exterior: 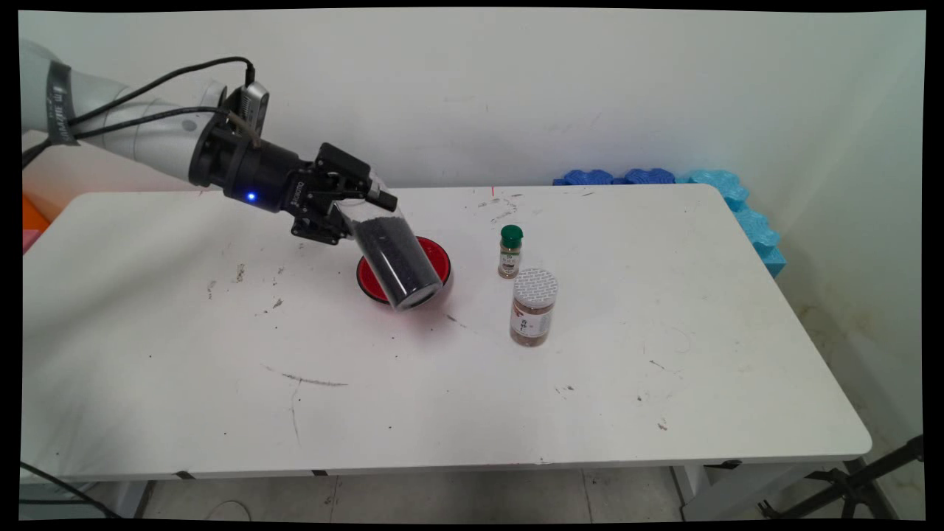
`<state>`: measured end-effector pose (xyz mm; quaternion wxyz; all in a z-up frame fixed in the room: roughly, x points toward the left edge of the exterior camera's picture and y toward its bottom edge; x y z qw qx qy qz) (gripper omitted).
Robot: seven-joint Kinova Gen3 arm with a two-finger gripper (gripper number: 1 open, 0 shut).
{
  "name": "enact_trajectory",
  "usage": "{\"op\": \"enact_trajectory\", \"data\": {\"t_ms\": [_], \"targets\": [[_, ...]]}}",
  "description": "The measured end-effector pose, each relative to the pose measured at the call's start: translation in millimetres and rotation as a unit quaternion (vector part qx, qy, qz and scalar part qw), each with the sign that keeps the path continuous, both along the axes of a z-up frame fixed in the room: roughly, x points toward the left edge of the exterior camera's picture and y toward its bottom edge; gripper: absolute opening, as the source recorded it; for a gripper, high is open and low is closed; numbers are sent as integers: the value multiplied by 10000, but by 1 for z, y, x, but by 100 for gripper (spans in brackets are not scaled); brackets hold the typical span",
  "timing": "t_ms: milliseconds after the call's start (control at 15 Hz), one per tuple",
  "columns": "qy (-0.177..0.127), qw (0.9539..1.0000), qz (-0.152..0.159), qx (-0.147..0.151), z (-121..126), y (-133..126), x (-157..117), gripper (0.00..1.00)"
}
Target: Pour the black seasoning powder in the red bowl
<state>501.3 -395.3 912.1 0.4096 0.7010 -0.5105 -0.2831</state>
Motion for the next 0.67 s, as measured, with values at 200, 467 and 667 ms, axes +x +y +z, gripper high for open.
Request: {"op": "enact_trajectory", "data": {"t_ms": [200,467,667], "targets": [[155,9994,155,265,0,-3,-1,0],[306,9975,273,576,-2,-5,-4,0],[345,9965,306,696,-4,-6,-6,0]]}}
